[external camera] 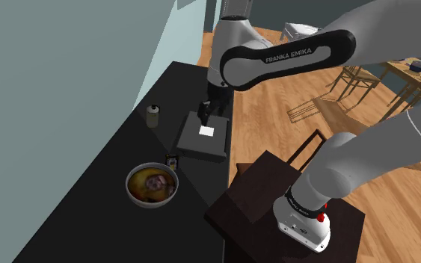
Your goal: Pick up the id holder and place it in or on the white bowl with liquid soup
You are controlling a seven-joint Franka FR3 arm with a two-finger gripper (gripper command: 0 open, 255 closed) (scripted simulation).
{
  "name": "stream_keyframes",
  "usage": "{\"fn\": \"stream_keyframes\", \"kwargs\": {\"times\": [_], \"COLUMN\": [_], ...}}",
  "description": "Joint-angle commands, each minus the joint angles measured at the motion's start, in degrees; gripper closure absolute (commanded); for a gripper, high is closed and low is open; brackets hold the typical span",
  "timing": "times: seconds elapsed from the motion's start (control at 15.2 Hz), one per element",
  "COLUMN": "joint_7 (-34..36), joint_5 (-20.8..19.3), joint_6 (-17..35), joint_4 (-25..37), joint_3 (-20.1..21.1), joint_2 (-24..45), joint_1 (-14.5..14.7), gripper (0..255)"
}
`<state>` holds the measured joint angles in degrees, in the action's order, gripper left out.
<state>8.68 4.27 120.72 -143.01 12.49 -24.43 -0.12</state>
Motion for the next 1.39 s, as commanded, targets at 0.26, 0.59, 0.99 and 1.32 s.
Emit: {"fn": "stream_keyframes", "kwargs": {"times": [0.26, 0.59, 0.99, 1.32], "joint_7": [9.4, 18.7, 29.5, 35.9], "joint_5": [-3.6, -9.8, -17.8, -21.9], "joint_6": [9.4, 15.1, 18.7, 19.7], "joint_4": [3.8, 8.9, 17.9, 27.3], "joint_3": [4.1, 5.8, 4.1, 1.1], "joint_2": [14.0, 26.3, 41.1, 52.9], "joint_1": [-1.5, -2.0, 0.3, 3.6], "gripper": [0, 0, 0, 0]}}
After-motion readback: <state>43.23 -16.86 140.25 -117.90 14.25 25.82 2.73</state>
